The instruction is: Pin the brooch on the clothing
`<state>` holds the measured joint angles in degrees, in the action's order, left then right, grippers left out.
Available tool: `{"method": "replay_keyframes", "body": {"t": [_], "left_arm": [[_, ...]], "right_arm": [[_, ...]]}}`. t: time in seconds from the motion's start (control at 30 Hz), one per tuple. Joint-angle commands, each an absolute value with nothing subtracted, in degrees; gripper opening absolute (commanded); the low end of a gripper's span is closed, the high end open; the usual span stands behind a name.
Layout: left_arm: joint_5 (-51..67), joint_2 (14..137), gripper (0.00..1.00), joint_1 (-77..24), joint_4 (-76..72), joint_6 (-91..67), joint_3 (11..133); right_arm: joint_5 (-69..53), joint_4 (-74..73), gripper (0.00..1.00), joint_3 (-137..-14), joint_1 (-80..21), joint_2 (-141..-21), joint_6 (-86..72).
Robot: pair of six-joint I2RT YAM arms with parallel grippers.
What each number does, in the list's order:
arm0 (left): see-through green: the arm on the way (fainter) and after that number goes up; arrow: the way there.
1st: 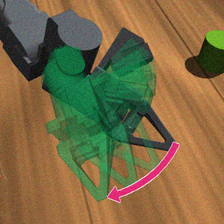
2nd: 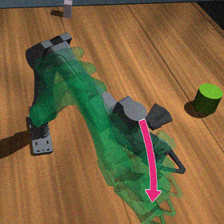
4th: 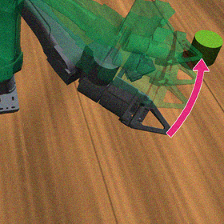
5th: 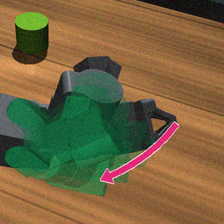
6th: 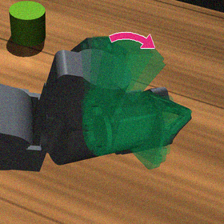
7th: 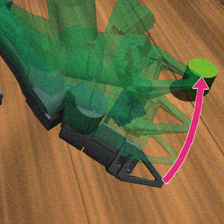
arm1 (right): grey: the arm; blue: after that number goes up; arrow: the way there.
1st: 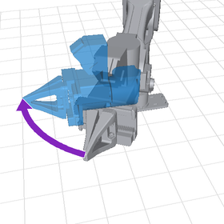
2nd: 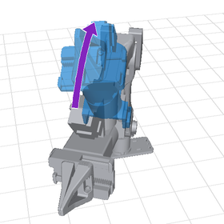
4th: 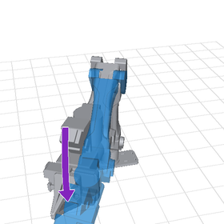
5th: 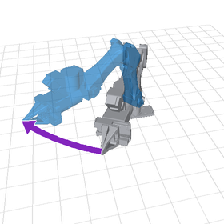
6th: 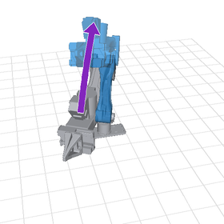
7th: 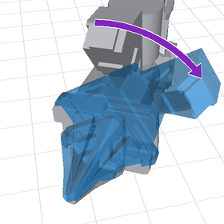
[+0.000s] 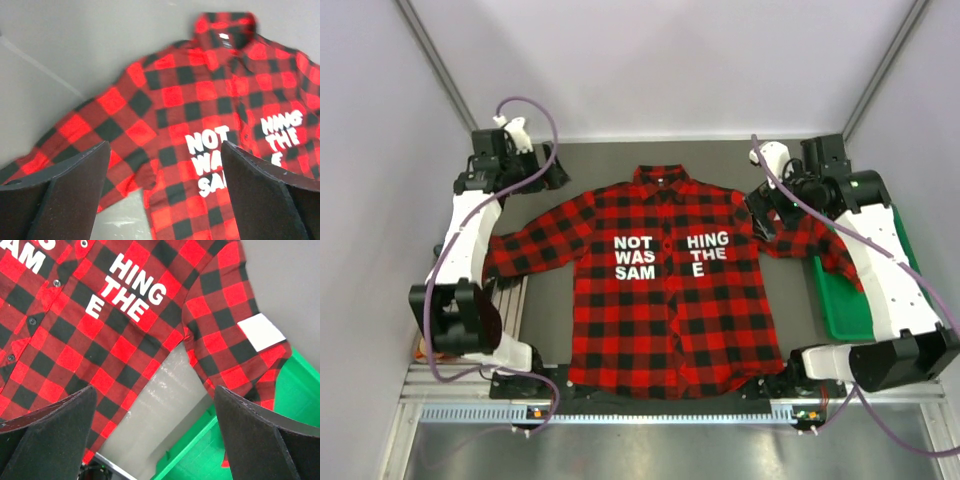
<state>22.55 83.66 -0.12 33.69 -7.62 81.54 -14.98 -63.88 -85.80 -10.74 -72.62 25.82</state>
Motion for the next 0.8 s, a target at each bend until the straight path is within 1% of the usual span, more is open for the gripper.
{"method": "replay_keyframes", "body": {"t": [0.0, 0.07, 0.17, 0.2, 0.27, 0.3, 0.4, 0.57, 0.77], "left_arm": [[19.78, 89.19, 0.93, 5.53, 23.41, -13.18, 83.41], [15.67, 90.96, 0.89, 6.24, 20.93, -11.87, 83.32], [13.81, 94.82, 0.83, 8.16, 16.97, -10.20, 84.11], [13.36, 97.62, 0.77, 8.78, 16.53, -10.28, 84.81], [12.84, 100.97, 0.71, 10.71, 16.00, -10.11, 88.40], [12.05, 104.29, 0.63, 11.16, 15.82, -10.02, 89.81], [9.59, 110.11, 0.55, 12.39, 14.77, -8.36, 96.04], [6.25, 118.72, 0.52, 13.10, 13.28, -5.80, 101.59], [3.78, 126.19, 0.50, 13.10, 8.79, -4.22, 105.99]], "right_arm": [[-14.50, -67.24, 0.99, -89.65, -10.72, -76.19, 25.75], [-15.20, -67.24, 0.99, -89.04, -10.72, -77.51, 25.23], [-16.52, -66.97, 0.99, -88.24, -10.72, -79.63, 23.47], [-17.13, -66.71, 0.99, -87.98, -10.64, -80.06, 23.21], [-18.28, -66.01, 0.99, -87.02, -10.72, -80.94, 22.24], [-18.63, -65.66, 0.99, -86.84, -10.72, -81.38, 22.24], [-18.63, -63.90, 0.99, -85.52, -10.72, -82.26, 22.41], [-18.11, -63.46, 0.99, -84.99, -10.72, -83.76, 21.97], [-16.44, -63.54, 0.99, -84.20, -10.72, -84.11, 21.88]]}}
